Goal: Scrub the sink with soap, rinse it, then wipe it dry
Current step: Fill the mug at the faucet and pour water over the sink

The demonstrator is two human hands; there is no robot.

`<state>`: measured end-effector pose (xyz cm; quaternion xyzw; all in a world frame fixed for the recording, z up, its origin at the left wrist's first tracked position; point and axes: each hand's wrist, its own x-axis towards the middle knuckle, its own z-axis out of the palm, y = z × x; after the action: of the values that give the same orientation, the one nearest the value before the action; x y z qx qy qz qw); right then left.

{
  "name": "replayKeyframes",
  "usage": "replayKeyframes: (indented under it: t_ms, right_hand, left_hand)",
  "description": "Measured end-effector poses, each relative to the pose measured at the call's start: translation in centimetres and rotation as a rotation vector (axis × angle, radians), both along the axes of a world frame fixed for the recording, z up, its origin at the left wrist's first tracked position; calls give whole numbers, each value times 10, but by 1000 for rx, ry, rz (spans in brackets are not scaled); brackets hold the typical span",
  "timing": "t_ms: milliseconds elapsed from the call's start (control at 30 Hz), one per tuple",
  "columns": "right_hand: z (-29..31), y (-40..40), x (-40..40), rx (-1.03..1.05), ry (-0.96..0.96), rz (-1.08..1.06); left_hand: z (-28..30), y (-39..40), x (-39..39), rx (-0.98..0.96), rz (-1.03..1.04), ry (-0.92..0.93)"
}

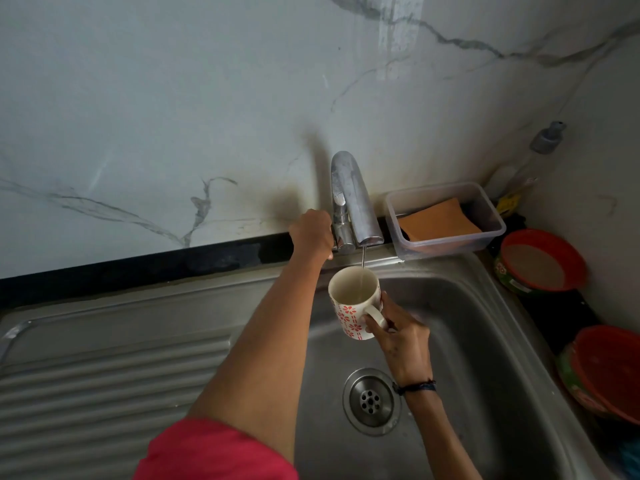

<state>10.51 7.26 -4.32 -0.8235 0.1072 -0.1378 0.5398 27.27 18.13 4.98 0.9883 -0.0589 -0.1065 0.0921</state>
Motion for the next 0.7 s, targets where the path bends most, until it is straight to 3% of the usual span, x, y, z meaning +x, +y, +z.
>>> replayKeyframes:
  t_ms: [700]
  right_hand:
    - [-17, 4, 1, 46, 43, -43]
  left_hand:
    - [-8, -1, 2, -17, -18, -79]
